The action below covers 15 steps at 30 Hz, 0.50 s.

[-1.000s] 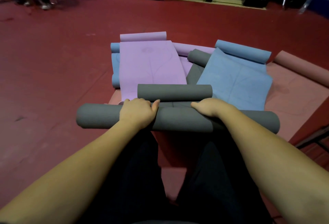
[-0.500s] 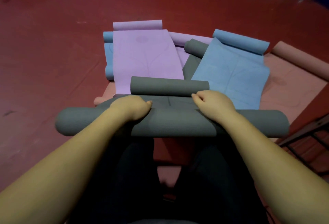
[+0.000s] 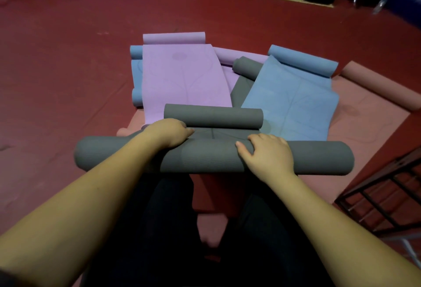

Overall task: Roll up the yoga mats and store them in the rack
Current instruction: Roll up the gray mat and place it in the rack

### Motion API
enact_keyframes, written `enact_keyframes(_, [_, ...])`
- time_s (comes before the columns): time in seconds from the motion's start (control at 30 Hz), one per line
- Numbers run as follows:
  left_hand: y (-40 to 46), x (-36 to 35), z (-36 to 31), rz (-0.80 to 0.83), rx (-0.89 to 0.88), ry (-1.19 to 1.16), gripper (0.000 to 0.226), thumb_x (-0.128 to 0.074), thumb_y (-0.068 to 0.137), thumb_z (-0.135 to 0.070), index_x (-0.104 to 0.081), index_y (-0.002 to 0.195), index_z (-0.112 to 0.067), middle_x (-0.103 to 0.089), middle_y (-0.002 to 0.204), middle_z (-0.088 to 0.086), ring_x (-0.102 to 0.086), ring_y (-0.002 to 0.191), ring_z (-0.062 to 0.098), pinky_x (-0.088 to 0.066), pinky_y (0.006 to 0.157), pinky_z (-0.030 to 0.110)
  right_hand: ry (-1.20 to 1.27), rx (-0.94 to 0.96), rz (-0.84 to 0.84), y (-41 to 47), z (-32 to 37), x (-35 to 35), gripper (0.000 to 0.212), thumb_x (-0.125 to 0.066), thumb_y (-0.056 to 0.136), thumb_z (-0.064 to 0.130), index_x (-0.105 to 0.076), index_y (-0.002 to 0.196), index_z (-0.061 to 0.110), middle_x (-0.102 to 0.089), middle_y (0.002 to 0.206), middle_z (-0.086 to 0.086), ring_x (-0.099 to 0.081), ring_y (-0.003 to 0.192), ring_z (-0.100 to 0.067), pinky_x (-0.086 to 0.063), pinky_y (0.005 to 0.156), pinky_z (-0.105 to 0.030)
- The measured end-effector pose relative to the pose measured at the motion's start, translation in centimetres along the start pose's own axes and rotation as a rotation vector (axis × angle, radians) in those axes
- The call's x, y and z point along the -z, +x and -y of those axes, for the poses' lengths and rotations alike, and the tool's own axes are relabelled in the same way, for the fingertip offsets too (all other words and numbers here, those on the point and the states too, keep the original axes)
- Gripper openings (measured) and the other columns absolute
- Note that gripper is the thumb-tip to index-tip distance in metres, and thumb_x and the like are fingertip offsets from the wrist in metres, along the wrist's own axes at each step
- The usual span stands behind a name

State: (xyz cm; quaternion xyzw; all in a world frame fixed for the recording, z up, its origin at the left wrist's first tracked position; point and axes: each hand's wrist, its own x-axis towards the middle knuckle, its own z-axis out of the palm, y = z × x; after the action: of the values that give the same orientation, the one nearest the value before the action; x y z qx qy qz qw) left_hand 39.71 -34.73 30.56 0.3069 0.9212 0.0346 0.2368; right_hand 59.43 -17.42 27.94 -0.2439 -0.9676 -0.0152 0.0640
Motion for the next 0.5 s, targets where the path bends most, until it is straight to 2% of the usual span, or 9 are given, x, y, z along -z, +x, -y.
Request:
enact_keyframes(0.07, [-0.3,-0.1,0.1,-0.132,-0.001,-0.005,0.047,-0.033,0.103,-0.049,-0.067,0.113,-0.018,-0.063,0.123,0.011,-0.056,0.111,0.032,-0.043,0.089,0.038,-0.005,-0.004,0.023,0.8,0.0,0.0,0.066,-0.021,0.089,0.065,-0.070,0.099,0.021,-0.069,0.097,-0.001,-0.060,0.097,-0.025,-0.038,0.082,-0.036])
enact_keyframes(0.1, [-0.5,-0.4,0.2,-0.259,-0.015,0.019,0.044,-0.035,0.103,-0.045,-0.068,0.106,-0.016,-0.066,0.115,0.013,-0.058,0.104,0.033,-0.043,0.082,0.038,-0.004,-0.003,0.035,1.2,0.0,0.1,0.062,-0.025,0.092,0.063,-0.070,0.096,0.020,-0.069,0.097,-0.002,-0.060,0.097,-0.026,-0.038,0.080,-0.035])
enact_keyframes(0.17, [-1.3,-0.9,0.0,-0.583,-0.100,0.085,0.036,-0.043,0.101,-0.032,-0.064,0.083,-0.009,-0.068,0.093,0.016,-0.058,0.087,0.036,-0.037,0.068,0.038,0.001,0.005,0.042,1.8,0.0,0.2,0.056,-0.030,0.095,0.060,-0.067,0.087,0.019,-0.068,0.094,-0.005,-0.060,0.095,-0.028,-0.033,0.072,-0.034])
enact_keyframes(0.23, [-2.2,-1.5,-0.1,-0.723,-0.143,0.099,0.035,-0.049,0.098,-0.026,-0.058,0.069,-0.009,-0.067,0.078,0.018,-0.057,0.076,0.037,-0.028,0.063,0.037,0.015,-0.002,0.062,2.2,-0.1,0.3,0.055,-0.030,0.096,0.060,-0.058,0.074,0.018,-0.066,0.086,-0.004,-0.061,0.090,-0.029,-0.030,0.067,-0.033])
enact_keyframes(0.33, [-3.2,-3.5,0.4,-0.783,-0.143,0.055,0.043,-0.045,0.096,-0.036,-0.057,0.063,-0.011,-0.063,0.068,0.014,-0.059,0.065,0.037,-0.030,0.058,0.036,0.081,-0.044,0.151,3.0,-0.3,0.4,0.061,-0.026,0.096,0.062,-0.055,0.066,0.017,-0.057,0.071,0.001,-0.059,0.082,-0.026,-0.034,0.063,-0.033])
enact_keyframes(0.4, [-3.6,-5.3,1.1,-0.783,-0.163,0.075,0.043,-0.039,0.093,-0.045,-0.053,0.066,-0.014,-0.061,0.068,0.011,-0.059,0.067,0.036,-0.039,0.061,0.039,0.098,-0.070,0.243,4.0,-0.3,0.4,0.066,-0.022,0.095,0.064,-0.068,0.080,0.019,-0.065,0.085,-0.002,-0.059,0.086,-0.026,-0.039,0.067,-0.033])
enact_keyframes(0.47, [-3.7,-6.7,1.7,-0.739,-0.176,0.138,0.045,-0.036,0.095,-0.051,-0.056,0.075,-0.014,-0.065,0.078,0.009,-0.060,0.079,0.034,-0.043,0.079,0.043,0.085,-0.063,0.311,5.0,-0.3,0.5,0.071,-0.019,0.094,0.065,-0.074,0.102,0.021,-0.068,0.106,-0.006,-0.060,0.098,-0.027,-0.041,0.072,-0.033])
enact_keyframes(0.5, [-3.7,-6.8,1.9,-0.721,-0.167,0.152,0.048,-0.034,0.095,-0.052,-0.057,0.077,-0.015,-0.067,0.080,0.009,-0.061,0.082,0.033,-0.042,0.083,0.044,0.083,-0.062,0.335,5.4,-0.2,0.6,0.072,-0.018,0.094,0.065,-0.073,0.107,0.021,-0.068,0.111,-0.007,-0.060,0.101,-0.028,-0.041,0.073,-0.033])
